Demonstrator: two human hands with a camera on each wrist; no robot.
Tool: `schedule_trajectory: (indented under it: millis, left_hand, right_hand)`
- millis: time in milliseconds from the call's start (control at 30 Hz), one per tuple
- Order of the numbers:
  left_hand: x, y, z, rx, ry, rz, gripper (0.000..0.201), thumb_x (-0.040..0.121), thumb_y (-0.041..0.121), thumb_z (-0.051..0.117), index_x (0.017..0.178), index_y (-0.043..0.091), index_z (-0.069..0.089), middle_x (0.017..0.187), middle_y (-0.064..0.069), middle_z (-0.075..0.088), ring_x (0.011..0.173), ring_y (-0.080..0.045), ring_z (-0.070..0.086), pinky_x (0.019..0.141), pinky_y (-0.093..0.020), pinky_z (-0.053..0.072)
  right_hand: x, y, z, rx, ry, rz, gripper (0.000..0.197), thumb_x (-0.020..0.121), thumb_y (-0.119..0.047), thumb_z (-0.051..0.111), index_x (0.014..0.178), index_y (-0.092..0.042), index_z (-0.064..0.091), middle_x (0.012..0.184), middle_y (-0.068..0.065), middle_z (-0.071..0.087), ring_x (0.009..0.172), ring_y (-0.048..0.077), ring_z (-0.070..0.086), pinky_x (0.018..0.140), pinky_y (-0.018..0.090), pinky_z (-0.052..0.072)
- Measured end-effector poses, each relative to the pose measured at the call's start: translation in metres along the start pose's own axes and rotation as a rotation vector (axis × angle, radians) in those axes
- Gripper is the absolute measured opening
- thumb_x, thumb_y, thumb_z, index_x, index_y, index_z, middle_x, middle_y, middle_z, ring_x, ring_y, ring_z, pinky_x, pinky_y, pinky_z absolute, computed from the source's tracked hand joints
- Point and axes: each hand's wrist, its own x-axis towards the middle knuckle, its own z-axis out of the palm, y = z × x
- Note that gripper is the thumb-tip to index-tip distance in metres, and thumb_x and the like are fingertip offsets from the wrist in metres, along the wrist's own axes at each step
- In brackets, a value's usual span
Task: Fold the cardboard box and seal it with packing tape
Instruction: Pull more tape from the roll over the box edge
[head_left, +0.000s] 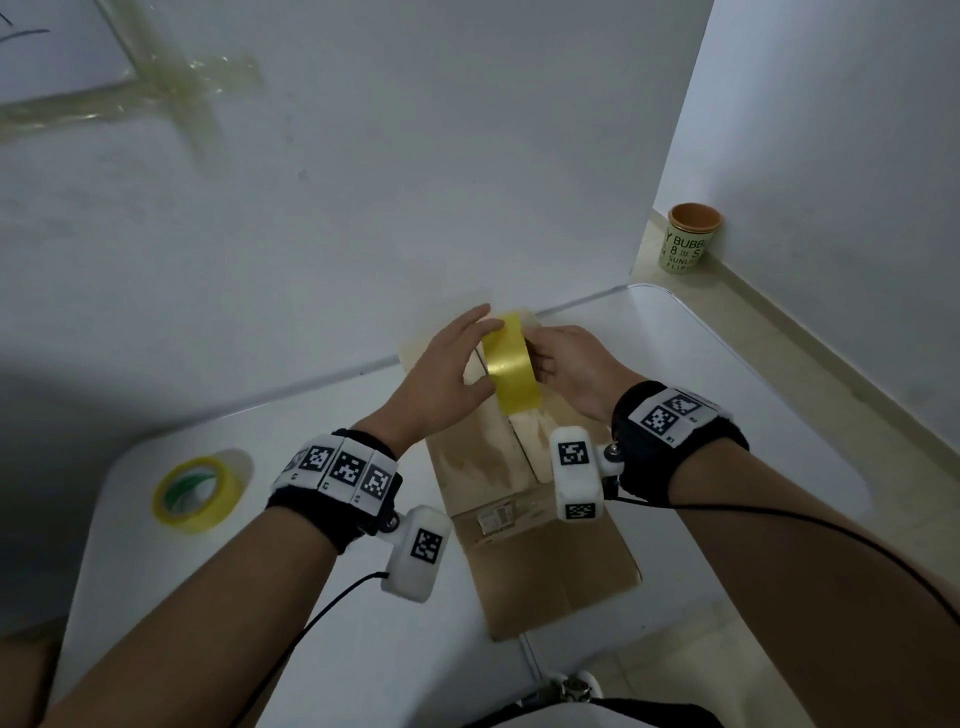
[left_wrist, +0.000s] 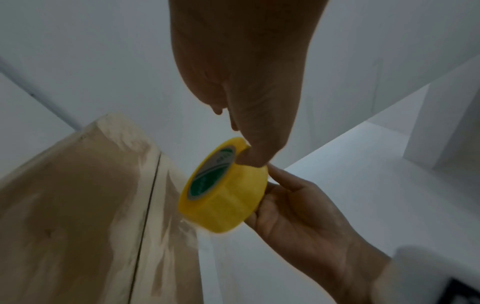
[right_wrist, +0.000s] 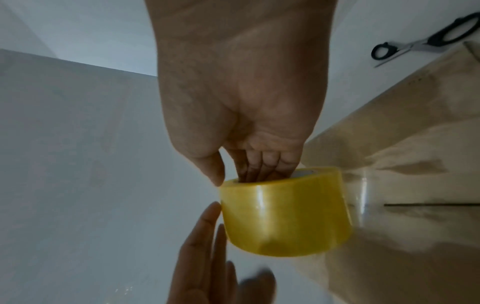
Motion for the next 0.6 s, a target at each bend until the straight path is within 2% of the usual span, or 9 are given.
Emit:
schedule_trajectory:
  millis: [67, 100, 200, 267, 367, 467, 500, 567, 600]
  left_hand:
    - [0.000, -0.001, -0.006, 0.014, -0.085, -0.028, 0.077, 0.080, -0.008, 0.055, 0.147, 0.020, 0.030, 0.156, 0.001, 0.027, 0.141, -0.010, 0.027, 0.109, -0.016, 0.020]
    - [0.001, -0.001, -0.007, 0.065, -0.096, -0.011, 0.079, 0.080, -0.009, 0.055, 0.149, 0.018, 0.026, 0.156, -0.002, 0.027, 0.141, -0.014, 0.027, 0.111, -0.018, 0.019]
    - [0.005, -0.006, -0.007, 0.255, -0.013, 0.086, 0.067, 0.089, 0.012, 0.063, 0.147, 0.013, 0.030, 0.150, -0.007, 0.038, 0.135, -0.023, 0.039, 0.116, -0.037, 0.024]
    - [0.008, -0.012, -0.012, 0.244, 0.041, 0.040, 0.055, 0.093, 0.021, 0.060, 0.143, 0.013, 0.039, 0.144, -0.008, 0.047, 0.127, -0.025, 0.049, 0.107, -0.038, 0.036]
    - [0.010, -0.019, -0.023, 0.166, 0.018, -0.033, 0.047, 0.097, 0.030, 0.055, 0.140, 0.013, 0.047, 0.128, -0.009, 0.062, 0.111, -0.025, 0.060, 0.092, -0.035, 0.048]
    - [0.006, -0.020, -0.027, 0.129, 0.022, -0.083, 0.037, 0.098, 0.030, 0.052, 0.130, 0.012, 0.056, 0.101, -0.009, 0.070, 0.084, -0.020, 0.062, 0.068, -0.014, 0.043]
    - [0.005, -0.022, -0.026, 0.078, 0.042, -0.126, 0.033, 0.098, 0.031, 0.051, 0.124, 0.011, 0.059, 0.098, -0.009, 0.070, 0.081, -0.020, 0.062, 0.069, -0.014, 0.045]
    - [0.003, -0.026, -0.025, -0.182, 0.050, -0.282, 0.032, 0.099, 0.034, 0.050, 0.114, 0.008, 0.062, 0.101, -0.010, 0.070, 0.090, -0.022, 0.068, 0.080, -0.028, 0.055]
    - [0.002, -0.027, -0.024, -0.317, 0.023, -0.363, 0.034, 0.098, 0.035, 0.051, 0.113, 0.007, 0.062, 0.104, -0.011, 0.070, 0.096, -0.023, 0.069, 0.085, -0.033, 0.057]
  right_hand:
    - [0.000, -0.003, 0.003, -0.006, -0.003, -0.016, 0.021, 0.098, -0.008, 0.046, 0.105, 0.002, 0.063, 0.098, 0.016, 0.064, 0.088, 0.023, 0.058, 0.075, 0.026, 0.049]
    - [-0.002, -0.005, 0.006, 0.005, -0.016, -0.014, 0.022, 0.099, -0.010, 0.046, 0.105, 0.000, 0.063, 0.100, 0.017, 0.066, 0.088, 0.022, 0.060, 0.074, 0.025, 0.049]
    - [-0.005, -0.009, 0.010, 0.002, -0.135, 0.027, 0.037, 0.101, -0.037, 0.042, 0.112, -0.009, 0.063, 0.112, 0.010, 0.068, 0.099, 0.019, 0.064, 0.086, 0.027, 0.050]
    - [-0.007, -0.011, 0.008, -0.022, -0.233, 0.032, 0.050, 0.100, -0.045, 0.037, 0.125, -0.006, 0.058, 0.124, 0.013, 0.064, 0.111, 0.023, 0.061, 0.098, 0.035, 0.046]
    - [-0.008, -0.012, 0.002, 0.002, -0.347, 0.055, 0.060, 0.100, -0.050, 0.032, 0.133, -0.005, 0.053, 0.132, 0.015, 0.059, 0.124, 0.028, 0.054, 0.108, 0.040, 0.040]
    - [-0.009, -0.010, -0.003, 0.037, -0.414, 0.066, 0.070, 0.097, -0.059, 0.024, 0.134, -0.007, 0.053, 0.133, 0.012, 0.059, 0.126, 0.027, 0.053, 0.111, 0.042, 0.036]
    - [-0.009, -0.008, -0.004, 0.050, -0.417, 0.079, 0.075, 0.095, -0.064, 0.020, 0.134, -0.009, 0.052, 0.134, 0.011, 0.058, 0.127, 0.025, 0.052, 0.112, 0.041, 0.034]
    - [-0.011, -0.004, -0.007, 0.132, -0.416, 0.124, 0.082, 0.092, -0.069, 0.012, 0.133, -0.009, 0.051, 0.138, 0.012, 0.054, 0.130, 0.024, 0.050, 0.113, 0.038, 0.032]
    - [-0.011, -0.002, -0.007, 0.170, -0.412, 0.139, 0.085, 0.092, -0.070, 0.009, 0.132, -0.008, 0.051, 0.140, 0.014, 0.052, 0.130, 0.024, 0.049, 0.113, 0.037, 0.032]
